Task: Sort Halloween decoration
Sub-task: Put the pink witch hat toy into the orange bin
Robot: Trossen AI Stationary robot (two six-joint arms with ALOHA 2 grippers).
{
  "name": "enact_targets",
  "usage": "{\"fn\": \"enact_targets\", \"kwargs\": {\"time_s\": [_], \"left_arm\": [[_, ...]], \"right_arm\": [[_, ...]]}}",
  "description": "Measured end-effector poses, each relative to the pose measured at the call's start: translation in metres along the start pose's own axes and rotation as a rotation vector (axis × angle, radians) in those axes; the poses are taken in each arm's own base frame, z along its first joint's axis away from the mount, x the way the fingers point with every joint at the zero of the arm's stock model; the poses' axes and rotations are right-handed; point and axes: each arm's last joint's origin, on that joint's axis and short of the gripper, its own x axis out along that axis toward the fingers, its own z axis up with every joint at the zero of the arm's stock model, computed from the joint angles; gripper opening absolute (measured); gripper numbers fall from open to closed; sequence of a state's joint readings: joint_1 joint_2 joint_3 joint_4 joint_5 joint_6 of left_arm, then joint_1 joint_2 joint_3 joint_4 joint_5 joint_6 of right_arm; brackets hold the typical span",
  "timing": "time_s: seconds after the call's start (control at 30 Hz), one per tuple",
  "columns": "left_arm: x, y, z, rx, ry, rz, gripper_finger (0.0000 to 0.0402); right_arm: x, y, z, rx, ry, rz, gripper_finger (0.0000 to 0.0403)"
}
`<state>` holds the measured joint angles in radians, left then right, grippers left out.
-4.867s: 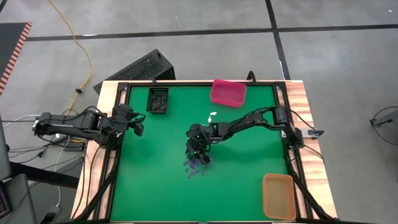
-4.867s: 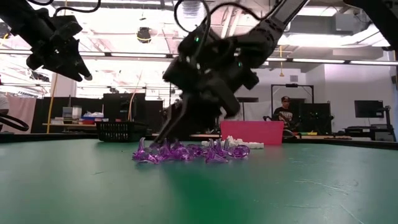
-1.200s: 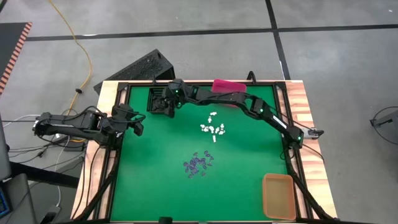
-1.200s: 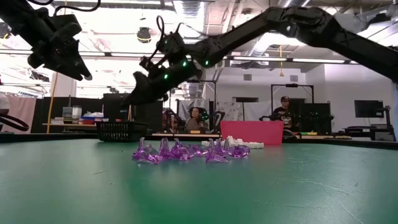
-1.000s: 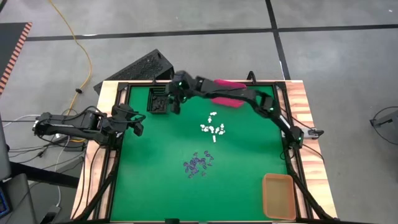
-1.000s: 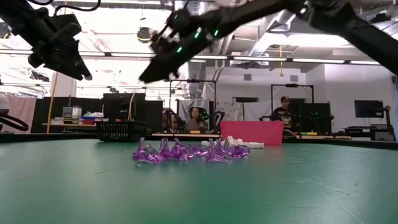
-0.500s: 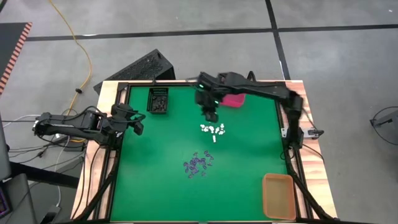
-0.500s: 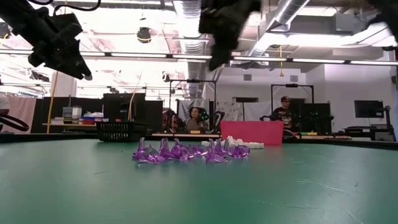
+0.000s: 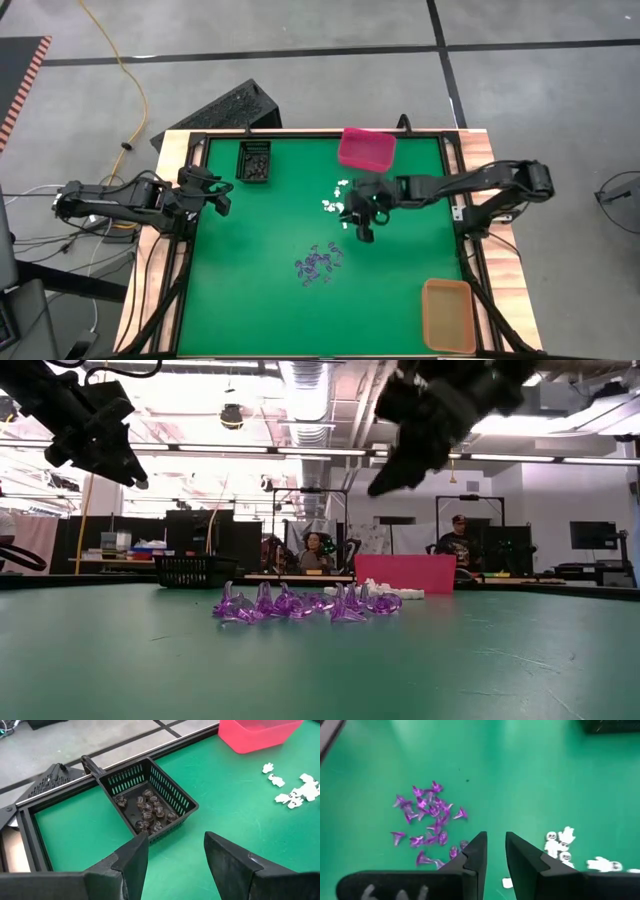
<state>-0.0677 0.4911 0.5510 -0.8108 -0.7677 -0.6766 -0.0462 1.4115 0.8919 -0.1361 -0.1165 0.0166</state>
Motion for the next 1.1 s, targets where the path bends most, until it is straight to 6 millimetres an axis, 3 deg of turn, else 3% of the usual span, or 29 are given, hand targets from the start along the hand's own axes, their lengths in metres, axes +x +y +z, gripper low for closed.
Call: {"fn": "enact_targets", "kwargs": {"time_s": [0.23,0.47,0.7,1.1], "left_arm": [[0.0,0.0,0.0,0.0,0.001,0.001,0.0183],[0.0,0.0,0.0,-0.009,0.004,-0.003,0.0183],[0.0,0.0,-0.001,-0.02,0.017,-0.014,0.0183],[0.0,0.0,-0.001,-0.021,0.018,-0.015,0.0183]], "right_arm": [[0.046,0.011,-0.023,-0.061,0.004,0.074,0.0101],[0.081,0.02,-0.037,-0.082,0.003,0.157,0.0135],[0.088,0.016,-0.044,-0.025,0.046,0.148,0.0169],[0.089,0.012,-0.046,-0.064,0.06,0.129,0.0162]]}}
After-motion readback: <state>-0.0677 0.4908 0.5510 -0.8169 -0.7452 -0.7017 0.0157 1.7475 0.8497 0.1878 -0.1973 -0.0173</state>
